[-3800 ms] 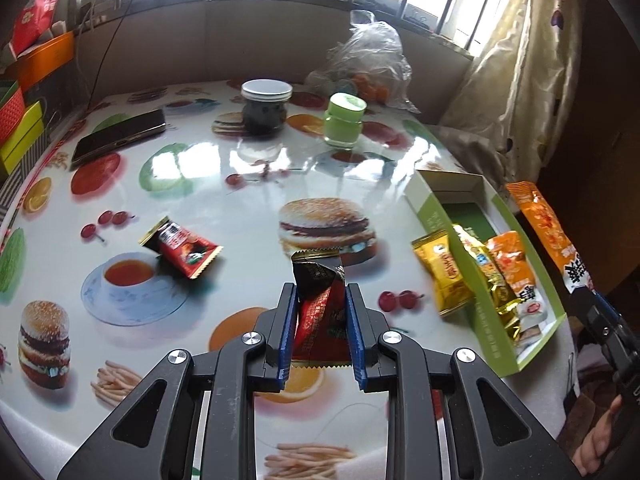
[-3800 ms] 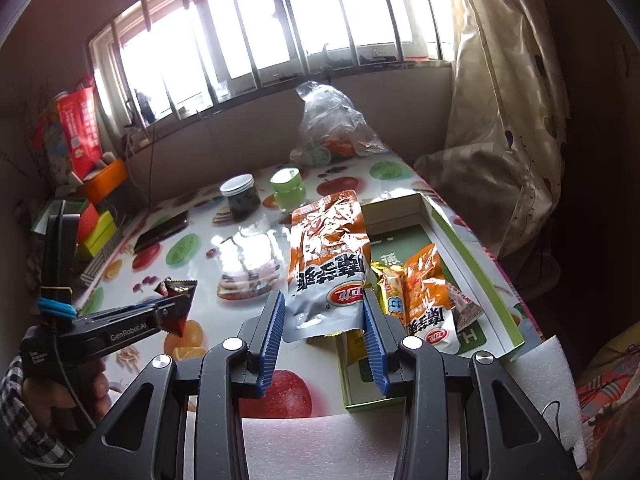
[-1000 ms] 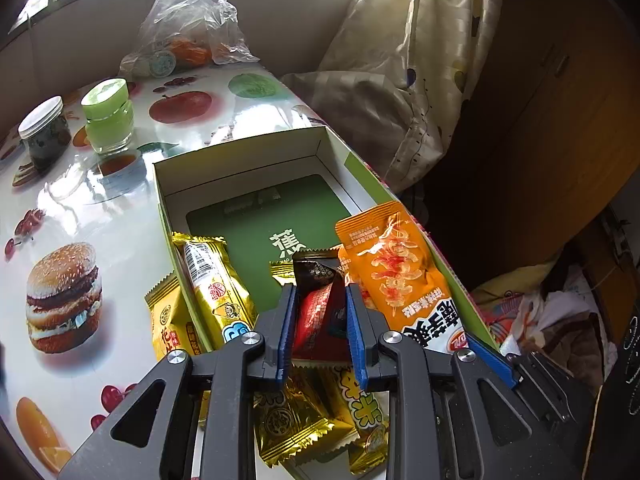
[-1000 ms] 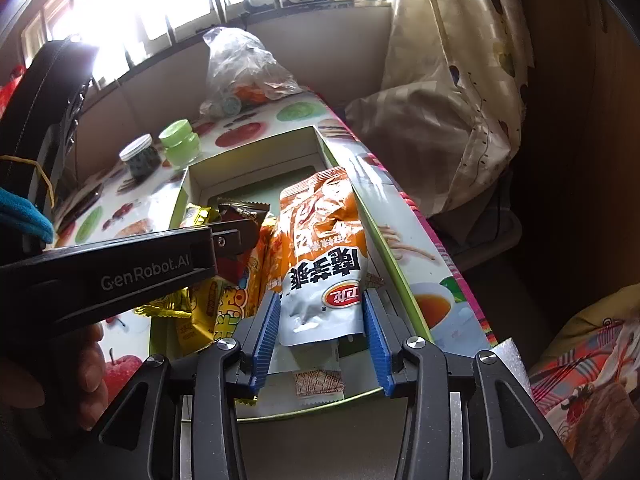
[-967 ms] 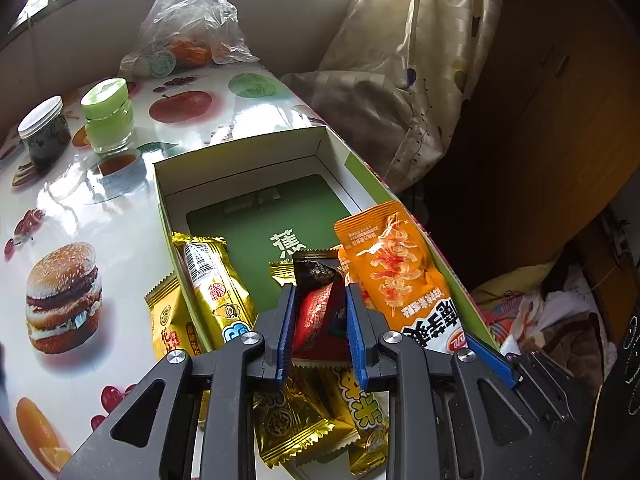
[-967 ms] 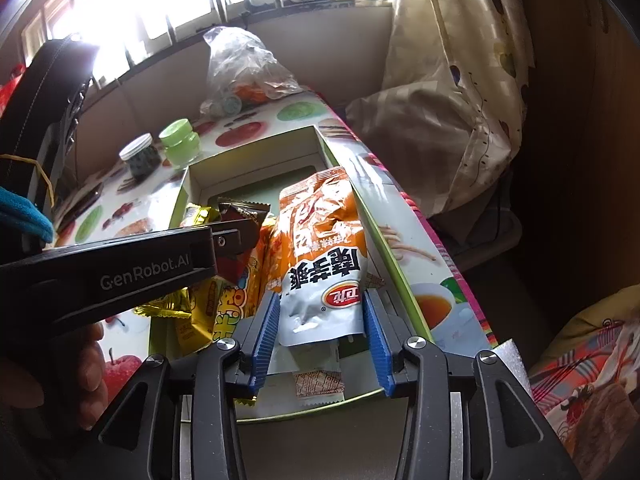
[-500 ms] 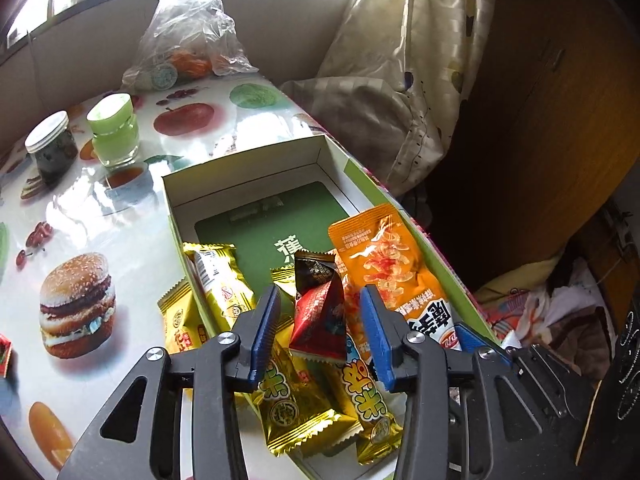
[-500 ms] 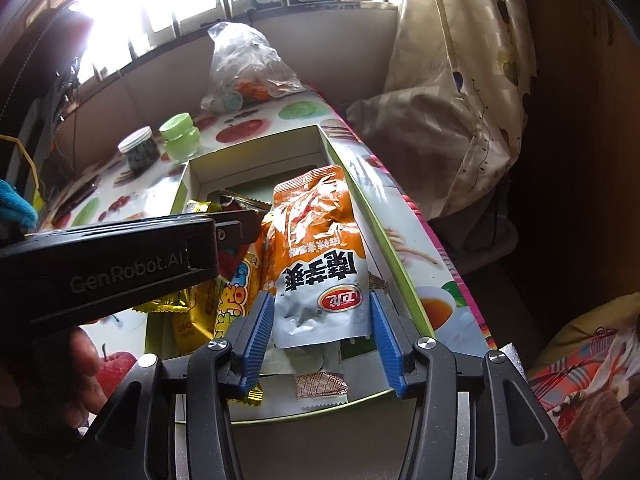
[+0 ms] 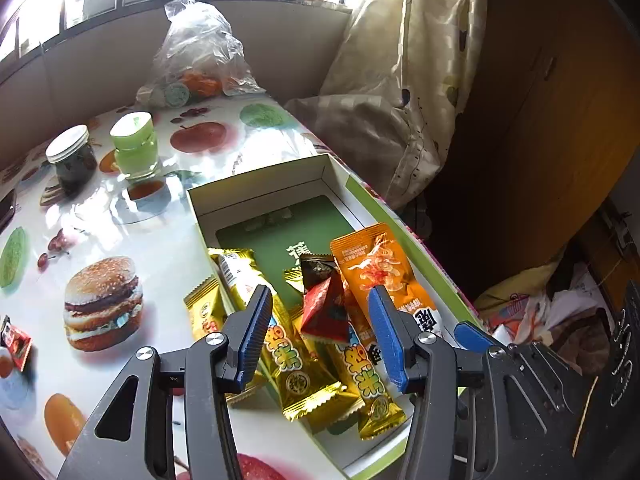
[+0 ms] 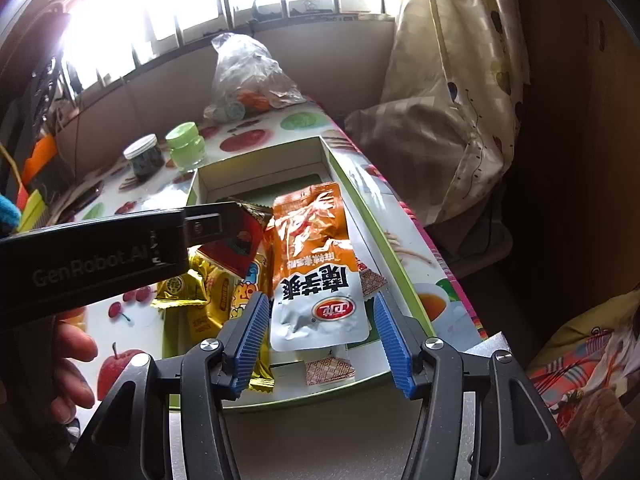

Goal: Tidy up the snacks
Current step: 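Withdraw both open tools from the box back over the table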

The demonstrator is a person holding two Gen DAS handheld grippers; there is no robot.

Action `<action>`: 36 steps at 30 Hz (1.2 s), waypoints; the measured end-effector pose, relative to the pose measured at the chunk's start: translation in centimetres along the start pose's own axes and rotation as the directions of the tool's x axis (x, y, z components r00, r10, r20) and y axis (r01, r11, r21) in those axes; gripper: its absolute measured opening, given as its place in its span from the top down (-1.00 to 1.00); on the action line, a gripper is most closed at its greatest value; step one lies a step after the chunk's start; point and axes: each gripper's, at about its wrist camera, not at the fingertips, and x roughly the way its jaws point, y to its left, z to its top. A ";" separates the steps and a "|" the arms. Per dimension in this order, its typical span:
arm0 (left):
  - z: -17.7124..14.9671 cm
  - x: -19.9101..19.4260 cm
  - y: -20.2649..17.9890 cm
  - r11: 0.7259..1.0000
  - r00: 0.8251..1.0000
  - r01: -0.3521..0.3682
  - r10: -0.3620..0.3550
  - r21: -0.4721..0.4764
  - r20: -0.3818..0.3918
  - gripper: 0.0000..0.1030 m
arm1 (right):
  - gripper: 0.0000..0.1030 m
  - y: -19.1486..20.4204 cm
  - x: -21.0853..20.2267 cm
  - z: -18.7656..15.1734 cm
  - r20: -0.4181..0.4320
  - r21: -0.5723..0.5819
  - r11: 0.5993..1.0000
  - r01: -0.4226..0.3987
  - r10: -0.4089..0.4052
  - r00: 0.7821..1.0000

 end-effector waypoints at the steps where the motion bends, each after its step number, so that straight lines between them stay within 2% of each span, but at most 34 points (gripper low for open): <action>1: -0.1 -0.1 0.0 1.000 1.000 -0.001 0.001 -0.001 0.002 0.00 | -0.08 0.0 -0.1 0.0 -0.001 0.000 1.000 0.002 -0.002 1.000; 13: -1.4 -3.6 0.7 0.999 0.997 -0.044 0.042 0.016 0.060 0.00 | -0.12 0.2 -1.6 -0.5 0.034 0.052 0.999 -0.001 -0.001 0.999; 23: -2.9 -5.7 2.1 0.995 0.992 -0.097 0.095 0.018 0.080 0.00 | -0.13 2.2 -3.2 -0.7 0.068 0.020 1.000 -0.022 0.021 0.997; 28: -4.3 -6.7 4.3 0.992 0.989 -0.125 0.127 -0.031 0.073 0.00 | -0.13 3.8 -3.6 -0.7 0.085 -0.006 0.999 -0.048 0.048 0.995; 36: -6.5 -7.6 9.4 0.974 0.980 -0.186 0.194 -0.131 0.051 0.00 | -0.13 7.1 -2.7 -0.6 0.058 -0.075 0.993 -0.087 0.092 0.994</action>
